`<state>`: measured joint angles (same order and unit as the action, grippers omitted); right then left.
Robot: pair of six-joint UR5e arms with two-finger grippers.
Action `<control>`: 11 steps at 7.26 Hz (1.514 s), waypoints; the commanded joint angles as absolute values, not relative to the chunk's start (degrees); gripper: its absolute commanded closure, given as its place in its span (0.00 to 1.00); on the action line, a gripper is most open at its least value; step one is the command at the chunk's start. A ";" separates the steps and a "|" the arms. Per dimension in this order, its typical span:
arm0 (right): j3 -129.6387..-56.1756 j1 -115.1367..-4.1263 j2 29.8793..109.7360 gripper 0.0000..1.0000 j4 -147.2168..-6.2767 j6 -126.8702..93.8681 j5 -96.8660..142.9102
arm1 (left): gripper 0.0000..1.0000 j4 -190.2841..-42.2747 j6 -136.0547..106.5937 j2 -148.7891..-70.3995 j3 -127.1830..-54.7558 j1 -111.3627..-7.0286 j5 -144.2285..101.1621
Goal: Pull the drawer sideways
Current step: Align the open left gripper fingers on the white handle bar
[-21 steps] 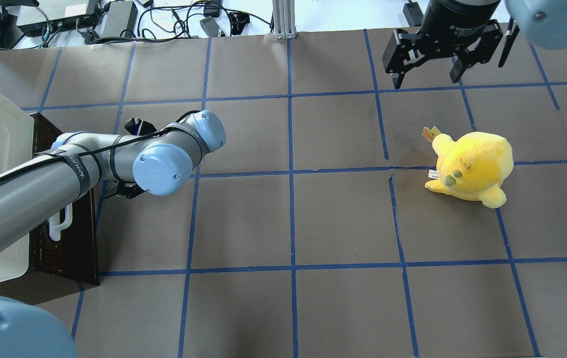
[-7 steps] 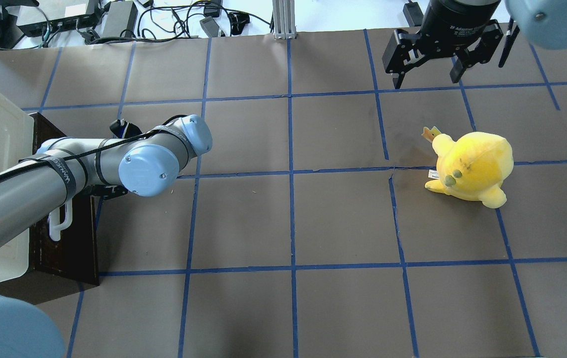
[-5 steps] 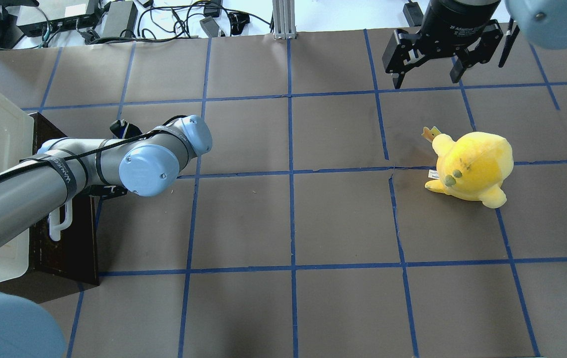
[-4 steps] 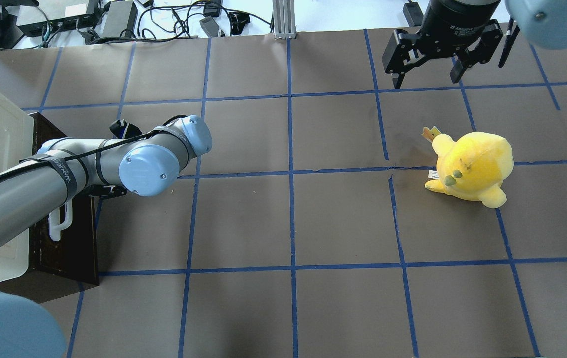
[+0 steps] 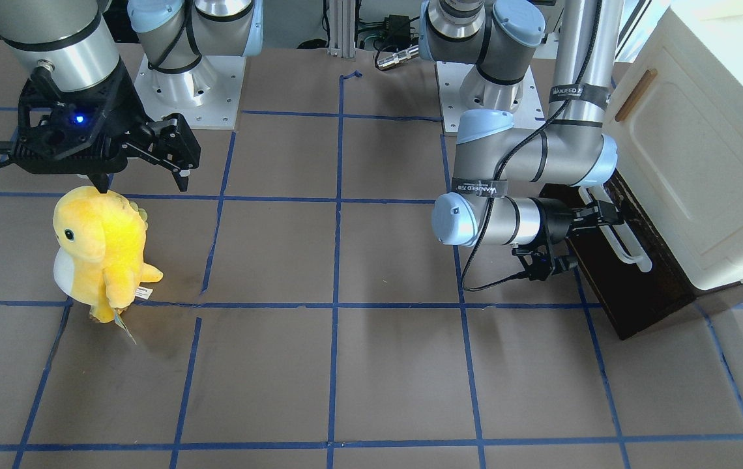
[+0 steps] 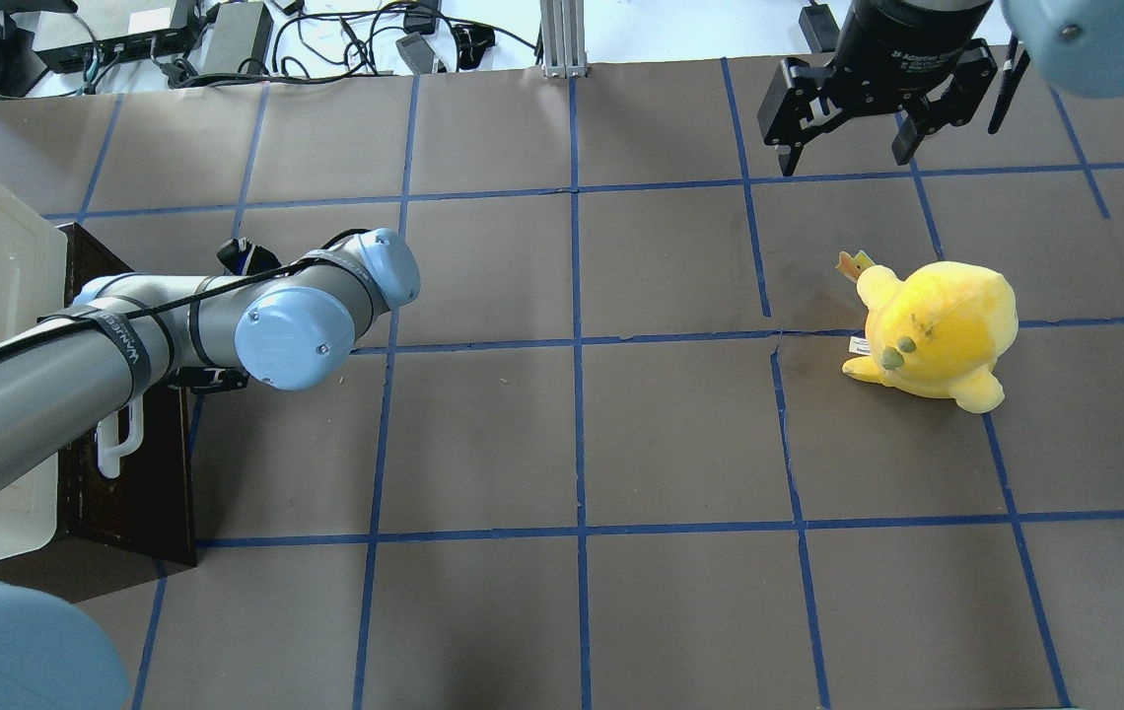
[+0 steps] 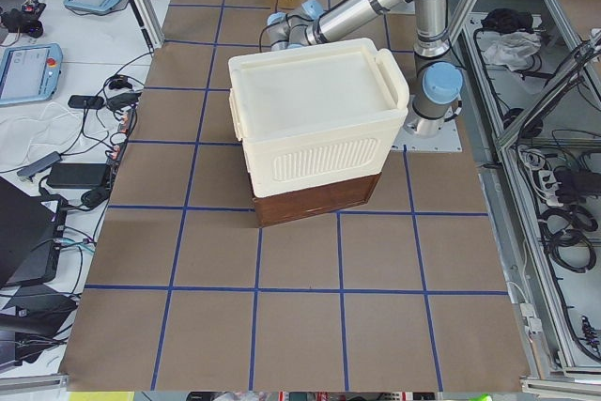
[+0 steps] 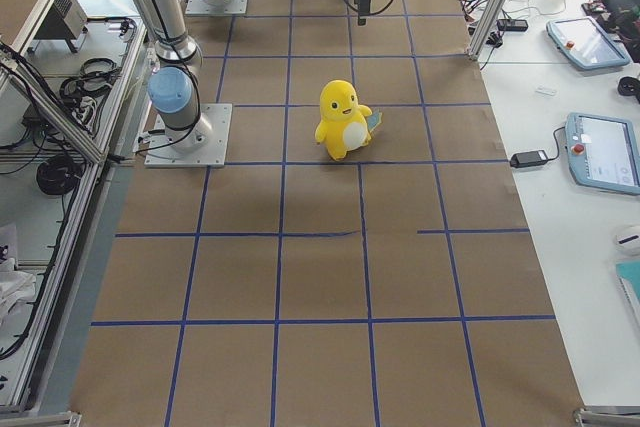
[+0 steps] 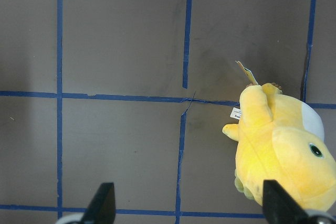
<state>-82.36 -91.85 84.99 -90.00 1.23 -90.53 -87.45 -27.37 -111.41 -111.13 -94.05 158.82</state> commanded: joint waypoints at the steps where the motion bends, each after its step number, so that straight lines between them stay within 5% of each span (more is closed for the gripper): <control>1: -82.35 -91.85 84.99 0.00 -90.00 1.23 -90.53 | 0.43 -87.45 -27.51 -111.53 -111.09 -93.61 158.82; 11: -82.35 -91.85 84.99 0.00 -90.00 1.23 -90.53 | 0.58 -87.36 -27.51 -111.62 -111.18 -93.60 158.20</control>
